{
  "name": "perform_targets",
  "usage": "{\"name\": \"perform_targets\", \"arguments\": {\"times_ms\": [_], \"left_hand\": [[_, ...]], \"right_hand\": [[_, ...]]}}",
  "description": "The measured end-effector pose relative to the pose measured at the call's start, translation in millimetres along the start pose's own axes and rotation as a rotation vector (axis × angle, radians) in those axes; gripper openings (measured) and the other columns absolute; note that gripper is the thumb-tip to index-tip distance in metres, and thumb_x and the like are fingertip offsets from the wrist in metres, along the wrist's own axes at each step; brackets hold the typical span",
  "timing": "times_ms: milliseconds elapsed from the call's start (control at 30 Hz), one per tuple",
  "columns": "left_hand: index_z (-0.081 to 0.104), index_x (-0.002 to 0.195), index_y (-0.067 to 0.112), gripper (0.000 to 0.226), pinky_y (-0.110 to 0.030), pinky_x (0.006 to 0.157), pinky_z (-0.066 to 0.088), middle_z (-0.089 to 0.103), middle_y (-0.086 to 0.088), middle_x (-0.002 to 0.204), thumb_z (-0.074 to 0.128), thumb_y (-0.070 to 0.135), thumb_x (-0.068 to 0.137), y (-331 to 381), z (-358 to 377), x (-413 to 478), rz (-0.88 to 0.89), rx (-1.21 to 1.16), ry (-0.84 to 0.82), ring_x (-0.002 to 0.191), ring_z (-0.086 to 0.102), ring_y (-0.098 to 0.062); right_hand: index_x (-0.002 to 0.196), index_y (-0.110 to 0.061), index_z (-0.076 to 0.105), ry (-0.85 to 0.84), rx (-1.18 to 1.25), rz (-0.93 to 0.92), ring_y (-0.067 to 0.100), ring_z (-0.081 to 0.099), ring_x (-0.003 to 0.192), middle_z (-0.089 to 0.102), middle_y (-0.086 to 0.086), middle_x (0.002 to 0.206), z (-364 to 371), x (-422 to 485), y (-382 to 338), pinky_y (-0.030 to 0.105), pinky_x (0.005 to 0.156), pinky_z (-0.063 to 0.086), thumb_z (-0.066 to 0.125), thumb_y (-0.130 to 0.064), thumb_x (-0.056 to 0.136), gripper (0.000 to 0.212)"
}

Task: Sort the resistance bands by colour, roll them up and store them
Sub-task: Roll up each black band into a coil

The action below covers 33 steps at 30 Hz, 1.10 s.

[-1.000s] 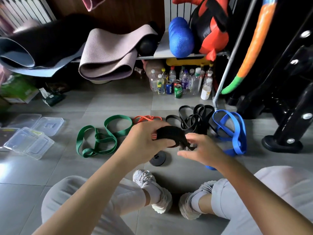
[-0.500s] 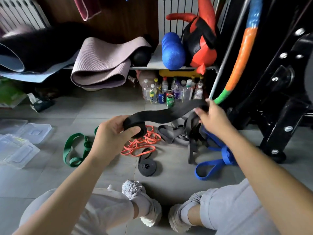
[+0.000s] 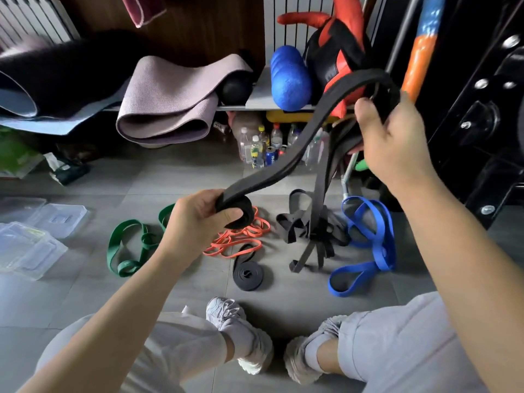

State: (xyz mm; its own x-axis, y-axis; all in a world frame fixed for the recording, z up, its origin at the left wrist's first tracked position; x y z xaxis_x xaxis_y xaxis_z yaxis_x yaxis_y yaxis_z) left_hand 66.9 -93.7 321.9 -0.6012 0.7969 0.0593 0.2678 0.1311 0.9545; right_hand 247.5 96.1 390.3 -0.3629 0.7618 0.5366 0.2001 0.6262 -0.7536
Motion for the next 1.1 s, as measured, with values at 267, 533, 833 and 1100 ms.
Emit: {"name": "perform_targets", "arguments": {"times_ms": [267, 533, 833, 1100], "left_hand": [[0.068, 0.088, 0.018, 0.024, -0.033, 0.075, 0.058, 0.072, 0.013, 0.069, 0.069, -0.003, 0.077, -19.8, -2.8, -0.3, -0.083, 0.021, 0.032, 0.073, 0.069, -0.013], [0.071, 0.068, 0.038, 0.048, -0.023, 0.065, 0.054, 0.069, 0.009, 0.064, 0.069, -0.009, 0.075, -24.2, -3.8, -12.5, -0.033, 0.085, -0.099, 0.062, 0.062, -0.009], [0.074, 0.091, 0.03, 0.028, -0.027, 0.076, 0.053, 0.069, 0.02, 0.073, 0.081, 0.014, 0.068, -16.0, 15.0, -25.4, 0.047, 0.504, -0.342, 0.076, 0.065, -0.002], [0.063, 0.078, 0.055, 0.044, -0.025, 0.073, 0.054, 0.07, 0.013, 0.076, 0.083, 0.017, 0.065, -6.7, 6.9, -38.2, 0.025, 0.466, -0.346, 0.074, 0.066, -0.006]], "right_hand": [[0.103, -0.008, 0.045, -0.498, -0.425, 0.343, 0.028, 0.055, 0.077, 0.057, 0.009, 0.086, 37.5, -50.9, 54.6, 0.031, 0.058, 0.036, 0.044, -0.036, 0.097, 0.029], [0.072, -0.019, 0.041, -1.037, -0.572, 0.525, 0.02, 0.05, 0.085, 0.046, -0.004, 0.074, 57.6, -156.7, 130.1, 0.026, 0.069, 0.033, 0.059, -0.035, 0.089, 0.03], [0.126, -0.019, 0.051, -0.996, 0.253, 0.404, 0.0, 0.057, 0.109, 0.06, -0.006, 0.12, 76.4, -138.6, 58.0, 0.015, 0.095, 0.043, 0.082, -0.023, 0.067, 0.067], [0.097, -0.035, 0.068, -0.754, 0.207, 0.1, 0.001, 0.064, 0.086, 0.067, -0.017, 0.09, 68.1, -135.4, 34.7, 0.024, 0.083, 0.052, 0.076, -0.016, 0.076, 0.029]]}}
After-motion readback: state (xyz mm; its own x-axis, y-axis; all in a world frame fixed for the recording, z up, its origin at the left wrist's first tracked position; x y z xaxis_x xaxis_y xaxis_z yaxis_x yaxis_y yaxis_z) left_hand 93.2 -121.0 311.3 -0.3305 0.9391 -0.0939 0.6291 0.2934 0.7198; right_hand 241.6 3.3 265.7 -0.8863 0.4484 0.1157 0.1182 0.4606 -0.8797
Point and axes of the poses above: each hand's wrist, its own x-axis towards the middle knuckle, its own z-axis out of the palm, y = z × x, the point moved 1 cm from there along x, towards the middle knuckle
